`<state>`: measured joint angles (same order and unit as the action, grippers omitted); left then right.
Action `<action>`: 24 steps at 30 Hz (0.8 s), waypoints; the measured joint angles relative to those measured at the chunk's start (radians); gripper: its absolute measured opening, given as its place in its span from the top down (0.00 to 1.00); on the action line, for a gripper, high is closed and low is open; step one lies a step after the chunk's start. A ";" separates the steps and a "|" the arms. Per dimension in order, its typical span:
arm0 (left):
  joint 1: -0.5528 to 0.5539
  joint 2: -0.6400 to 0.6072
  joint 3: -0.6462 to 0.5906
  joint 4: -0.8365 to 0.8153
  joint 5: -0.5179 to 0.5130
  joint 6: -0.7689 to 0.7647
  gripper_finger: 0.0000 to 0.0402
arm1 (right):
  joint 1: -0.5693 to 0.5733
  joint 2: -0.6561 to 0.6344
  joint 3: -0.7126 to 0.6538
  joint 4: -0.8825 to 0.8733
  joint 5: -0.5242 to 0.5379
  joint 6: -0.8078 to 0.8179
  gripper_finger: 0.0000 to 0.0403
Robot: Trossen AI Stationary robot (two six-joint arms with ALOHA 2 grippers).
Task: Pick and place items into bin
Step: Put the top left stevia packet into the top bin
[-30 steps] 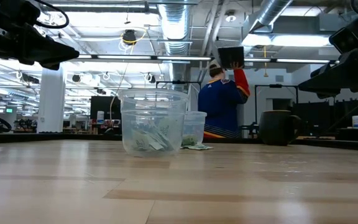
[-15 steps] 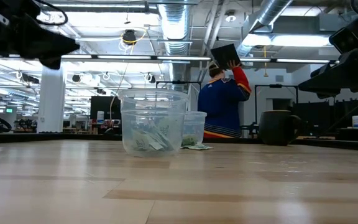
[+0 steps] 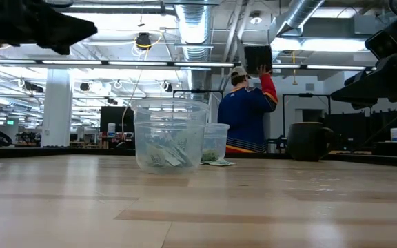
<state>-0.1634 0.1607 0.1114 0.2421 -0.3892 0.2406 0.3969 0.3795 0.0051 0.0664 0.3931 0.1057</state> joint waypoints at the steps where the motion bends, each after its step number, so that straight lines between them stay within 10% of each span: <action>1: 0.012 0.030 0.015 0.001 0.003 -0.008 0.78 | 0.000 0.000 0.000 0.000 0.000 0.000 0.71; 24: 0.262 0.852 0.820 -0.605 0.188 0.145 0.69 | 0.000 0.000 0.000 0.000 0.000 0.000 0.71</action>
<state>0.0989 1.0132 0.9318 -0.3628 -0.2012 0.3860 0.3969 0.3794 0.0051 0.0666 0.3931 0.1059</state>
